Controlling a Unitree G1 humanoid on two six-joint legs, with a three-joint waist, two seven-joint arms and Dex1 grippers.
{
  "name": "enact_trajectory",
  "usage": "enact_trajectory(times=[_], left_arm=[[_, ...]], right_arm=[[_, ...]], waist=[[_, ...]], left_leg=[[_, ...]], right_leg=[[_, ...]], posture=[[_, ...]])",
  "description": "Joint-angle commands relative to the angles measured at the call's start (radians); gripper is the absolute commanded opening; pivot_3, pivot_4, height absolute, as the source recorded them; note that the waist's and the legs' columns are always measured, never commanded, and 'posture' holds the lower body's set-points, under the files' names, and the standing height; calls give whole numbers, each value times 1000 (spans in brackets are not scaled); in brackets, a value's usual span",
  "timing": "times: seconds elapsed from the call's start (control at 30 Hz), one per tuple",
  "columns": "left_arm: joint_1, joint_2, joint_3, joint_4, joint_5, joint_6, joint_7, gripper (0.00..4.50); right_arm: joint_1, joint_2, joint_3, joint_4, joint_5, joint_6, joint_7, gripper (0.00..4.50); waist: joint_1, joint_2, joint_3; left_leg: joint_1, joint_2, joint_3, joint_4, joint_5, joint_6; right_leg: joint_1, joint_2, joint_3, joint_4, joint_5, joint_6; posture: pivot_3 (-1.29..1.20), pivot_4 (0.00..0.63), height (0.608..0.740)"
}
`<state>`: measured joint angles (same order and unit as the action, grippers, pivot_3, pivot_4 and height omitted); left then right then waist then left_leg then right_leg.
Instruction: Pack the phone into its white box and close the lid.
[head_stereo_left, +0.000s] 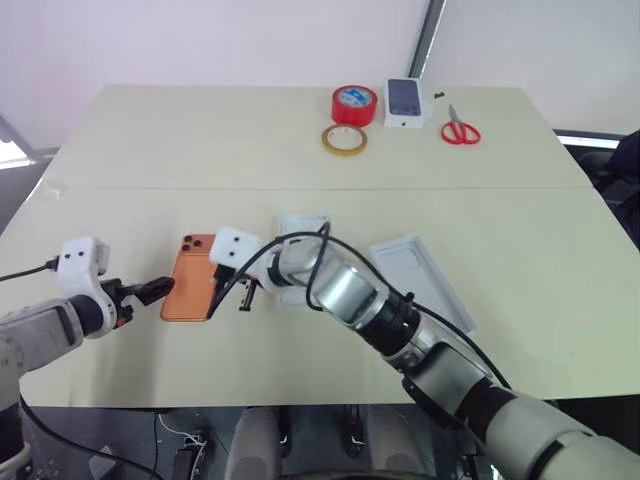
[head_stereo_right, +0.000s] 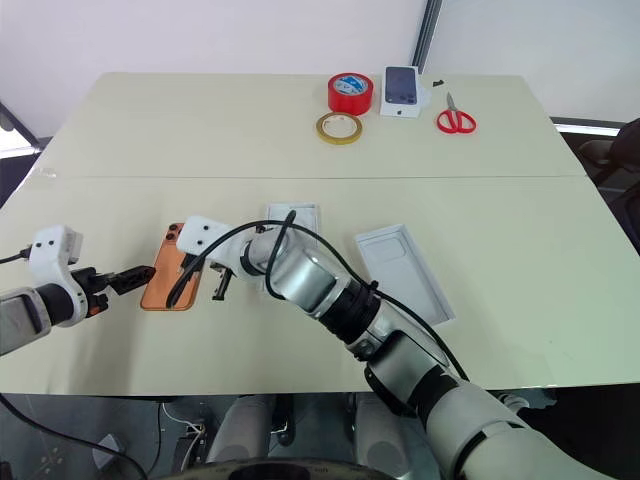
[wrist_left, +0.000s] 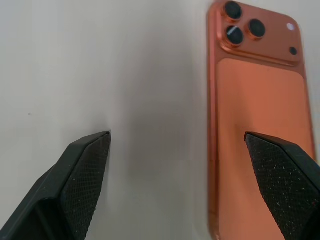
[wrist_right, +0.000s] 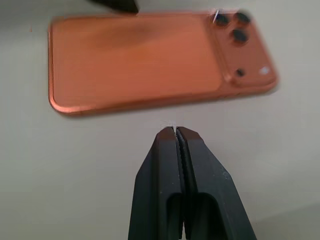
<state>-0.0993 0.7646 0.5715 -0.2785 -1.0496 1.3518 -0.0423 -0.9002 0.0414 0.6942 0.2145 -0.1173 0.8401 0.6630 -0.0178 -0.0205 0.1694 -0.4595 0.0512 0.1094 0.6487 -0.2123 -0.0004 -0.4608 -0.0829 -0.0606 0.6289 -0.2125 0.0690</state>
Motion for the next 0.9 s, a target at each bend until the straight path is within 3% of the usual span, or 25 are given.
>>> enact_trajectory(times=[0.03,0.43,0.9], left_arm=[[-29,-21,1,-1,-52,66,-21,4500],[-87,-154,-72,-66,-82,192,-35,4500],[-181,-277,-36,-81,-127,263,-17,4500]], right_arm=[[-37,18,21,18,-29,-33,-1,61],[-33,37,17,78,-62,-105,26,61],[-7,-12,9,32,-84,-112,63,61]], waist=[[0,0,0],[3,0,-2],[8,0,-3]], left_leg=[[0,0,0,0,0,0],[1,-1,-1,-1,1,-1],[2,-3,-3,0,1,0]], right_leg=[[0,0,0,0,0,0],[1,-1,0,1,0,0],[4,-3,-2,1,0,0]], posture=[[0,150,740],[0,150,740],[0,150,740]])
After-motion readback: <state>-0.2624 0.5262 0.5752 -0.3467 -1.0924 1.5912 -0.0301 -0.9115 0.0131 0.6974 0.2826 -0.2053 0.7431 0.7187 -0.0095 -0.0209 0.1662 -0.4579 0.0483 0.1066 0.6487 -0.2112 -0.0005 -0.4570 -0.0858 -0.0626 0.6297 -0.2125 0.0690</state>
